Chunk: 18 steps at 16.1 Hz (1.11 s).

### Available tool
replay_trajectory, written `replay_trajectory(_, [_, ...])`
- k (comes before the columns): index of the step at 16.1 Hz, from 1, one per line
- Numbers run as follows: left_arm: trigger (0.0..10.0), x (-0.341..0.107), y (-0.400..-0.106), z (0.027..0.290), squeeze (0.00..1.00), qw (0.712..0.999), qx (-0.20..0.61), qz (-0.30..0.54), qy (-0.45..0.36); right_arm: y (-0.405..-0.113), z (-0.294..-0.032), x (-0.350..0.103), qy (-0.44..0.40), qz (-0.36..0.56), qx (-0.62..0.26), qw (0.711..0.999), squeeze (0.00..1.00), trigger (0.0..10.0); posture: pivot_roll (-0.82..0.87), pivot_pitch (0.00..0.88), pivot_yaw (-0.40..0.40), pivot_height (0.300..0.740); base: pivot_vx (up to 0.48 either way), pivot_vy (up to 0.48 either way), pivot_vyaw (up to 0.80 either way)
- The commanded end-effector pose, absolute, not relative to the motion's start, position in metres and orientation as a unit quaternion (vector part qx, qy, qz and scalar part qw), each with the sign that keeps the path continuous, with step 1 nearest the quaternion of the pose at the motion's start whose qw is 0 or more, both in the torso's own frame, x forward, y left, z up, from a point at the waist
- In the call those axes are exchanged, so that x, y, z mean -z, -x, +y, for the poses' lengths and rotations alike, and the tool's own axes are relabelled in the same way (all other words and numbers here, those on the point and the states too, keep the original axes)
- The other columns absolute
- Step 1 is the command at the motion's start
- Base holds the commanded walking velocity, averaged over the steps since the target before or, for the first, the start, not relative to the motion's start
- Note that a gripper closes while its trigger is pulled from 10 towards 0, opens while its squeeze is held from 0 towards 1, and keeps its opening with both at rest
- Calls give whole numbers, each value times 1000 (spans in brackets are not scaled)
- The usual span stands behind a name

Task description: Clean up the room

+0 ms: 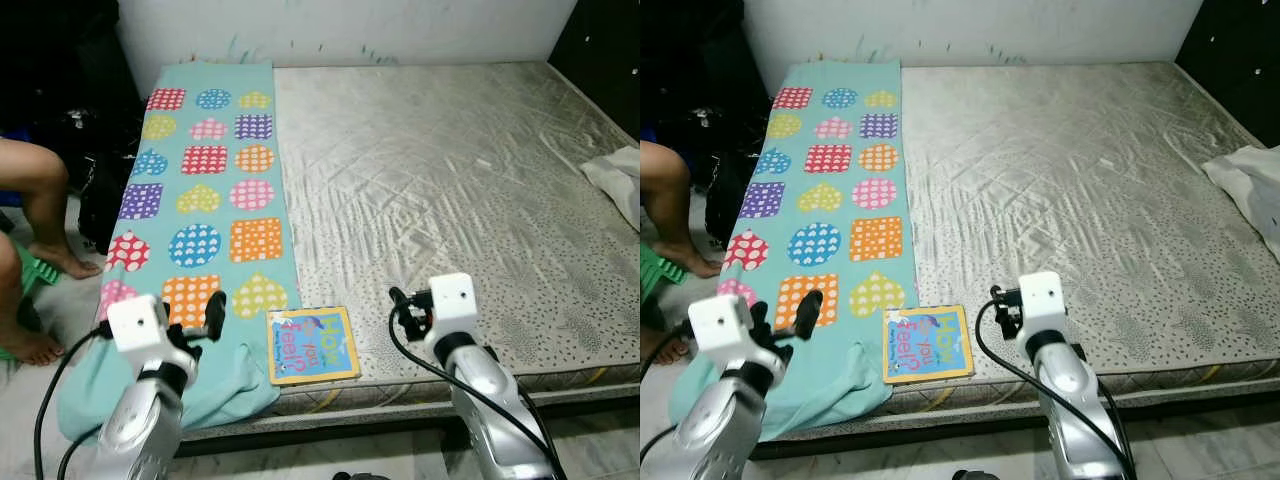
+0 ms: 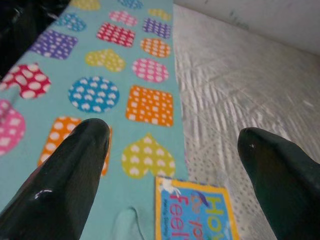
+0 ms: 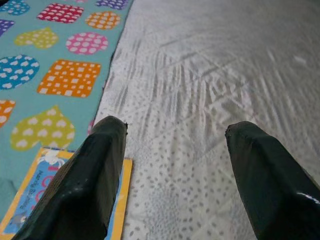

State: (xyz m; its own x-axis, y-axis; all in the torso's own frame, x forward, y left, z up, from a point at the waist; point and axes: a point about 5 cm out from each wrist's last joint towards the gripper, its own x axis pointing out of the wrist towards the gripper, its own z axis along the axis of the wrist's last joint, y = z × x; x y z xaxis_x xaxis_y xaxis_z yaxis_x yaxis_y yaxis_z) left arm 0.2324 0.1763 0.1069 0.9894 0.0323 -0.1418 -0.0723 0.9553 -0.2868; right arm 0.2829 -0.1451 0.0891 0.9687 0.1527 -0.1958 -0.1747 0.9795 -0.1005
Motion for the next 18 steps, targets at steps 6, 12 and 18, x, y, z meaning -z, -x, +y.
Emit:
replay_trajectory(6, [10000,-104,-232,178,0,986,-39,71,143,-284,-143,-89,62,87,-90,990,0,10000,-103,119,-12,691,0,0,0])
replay_trajectory(12, [10000,-103,-233,179,0,986,-44,69,143,-285,-143,-89,61,86,-93,990,0,10000,-105,122,-11,639,0,0,0])
replay_trajectory(18, [10000,-107,-233,185,0,986,-64,51,143,-287,-142,-89,56,83,-97,990,0,10000,-109,119,-11,621,0,0,0])
